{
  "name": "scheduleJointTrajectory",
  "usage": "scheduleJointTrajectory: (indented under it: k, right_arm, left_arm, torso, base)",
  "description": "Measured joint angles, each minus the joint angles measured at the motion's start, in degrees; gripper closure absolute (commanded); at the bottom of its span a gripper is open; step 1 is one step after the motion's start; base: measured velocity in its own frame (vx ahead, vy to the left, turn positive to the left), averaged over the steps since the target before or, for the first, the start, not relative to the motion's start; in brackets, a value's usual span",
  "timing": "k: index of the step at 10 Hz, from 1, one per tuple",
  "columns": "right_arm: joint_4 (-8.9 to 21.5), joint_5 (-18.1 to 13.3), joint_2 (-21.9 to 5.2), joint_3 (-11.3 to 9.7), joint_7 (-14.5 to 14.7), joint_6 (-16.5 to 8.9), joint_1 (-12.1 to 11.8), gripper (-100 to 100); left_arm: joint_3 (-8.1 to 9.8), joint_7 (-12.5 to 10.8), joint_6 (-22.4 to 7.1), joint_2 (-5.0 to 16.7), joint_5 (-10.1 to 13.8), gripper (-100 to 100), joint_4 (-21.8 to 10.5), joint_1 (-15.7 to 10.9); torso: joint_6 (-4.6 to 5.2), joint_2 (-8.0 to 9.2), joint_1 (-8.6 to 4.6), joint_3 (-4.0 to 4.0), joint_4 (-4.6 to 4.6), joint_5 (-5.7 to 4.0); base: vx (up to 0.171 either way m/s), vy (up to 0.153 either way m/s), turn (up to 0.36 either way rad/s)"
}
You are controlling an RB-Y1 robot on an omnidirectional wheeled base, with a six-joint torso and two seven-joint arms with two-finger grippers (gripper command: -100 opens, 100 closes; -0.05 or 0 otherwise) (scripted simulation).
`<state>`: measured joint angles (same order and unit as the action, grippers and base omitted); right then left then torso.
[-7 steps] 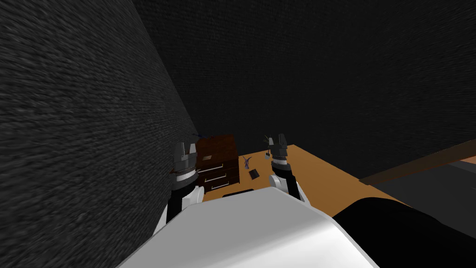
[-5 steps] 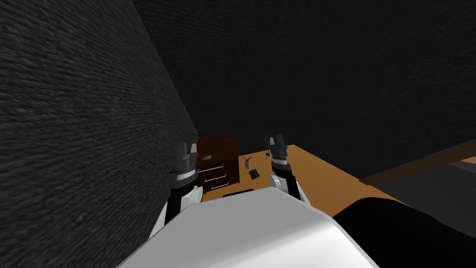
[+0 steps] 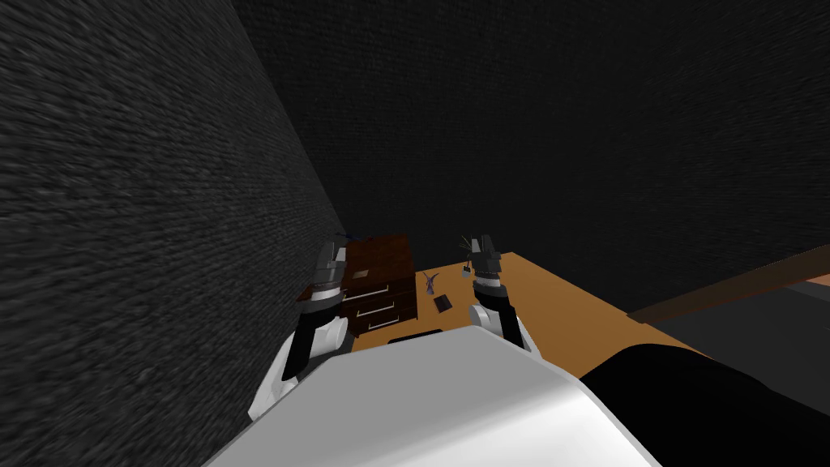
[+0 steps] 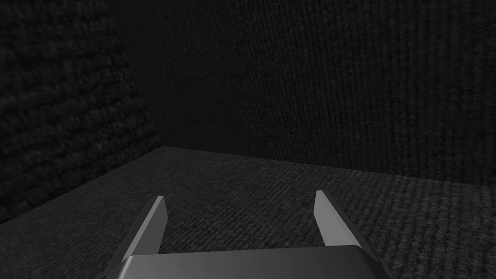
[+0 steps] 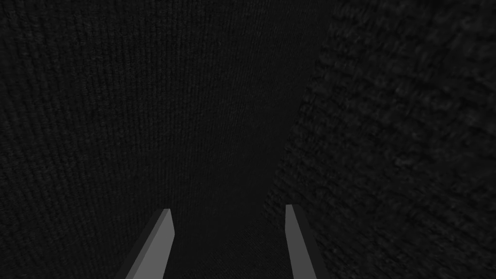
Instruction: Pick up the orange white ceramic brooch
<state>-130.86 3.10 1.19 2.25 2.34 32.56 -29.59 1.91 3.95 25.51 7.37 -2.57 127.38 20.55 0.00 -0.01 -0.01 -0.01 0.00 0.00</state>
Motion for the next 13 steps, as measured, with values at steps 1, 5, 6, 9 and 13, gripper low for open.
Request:
scheduleJointTrajectory:
  k: [1, 5, 6, 9, 13]
  right_arm:
    - [0.0, 0.0, 0.0, 0.0, 0.0, 0.0, 0.0, 0]
    - [0.0, 0.0, 0.0, 0.0, 0.0, 0.0, 0.0, 0]
    - [0.0, 0.0, 0.0, 0.0, 0.0, 0.0, 0.0, 0]
    - [0.0, 0.0, 0.0, 0.0, 0.0, 0.0, 0.0, 0]
    - [0.0, 0.0, 0.0, 0.0, 0.0, 0.0, 0.0, 0]
  left_arm:
    - [0.43, 0.0, -1.7, 0.5, 0.0, -100, -0.6, -1.1]
    - [2.56, -0.1, -7.5, 2.3, 0.6, -100, -3.7, -5.6]
    - [3.19, -0.4, -9.0, 2.9, 0.9, -100, -4.2, -6.4]
    - [4.98, -0.6, -13.4, 4.1, 1.6, -100, -7.2, -10.2]
    - [6.51, -0.9, -19.6, 5.1, 2.4, -100, -9.5, -13.4]
  torso:
    - [0.0, 0.0, 0.0, 0.0, 0.0, 0.0]
    - [0.0, -0.01, 0.0, -0.01, 0.0, 0.0]
    - [-0.01, -0.01, 0.01, 0.0, 0.0, 0.0]
    - [0.0, -0.01, 0.0, -0.01, 0.0, 0.0]
    - [-0.01, 0.0, 0.01, 0.0, 0.0, 0.0]
  base:
    - [-0.002, -0.005, 0.001]
    - [-0.002, -0.006, 0.002]
    - [-0.002, -0.006, 0.003]
    - [-0.001, -0.002, -0.001]
    - [0.0, -0.001, 0.0]
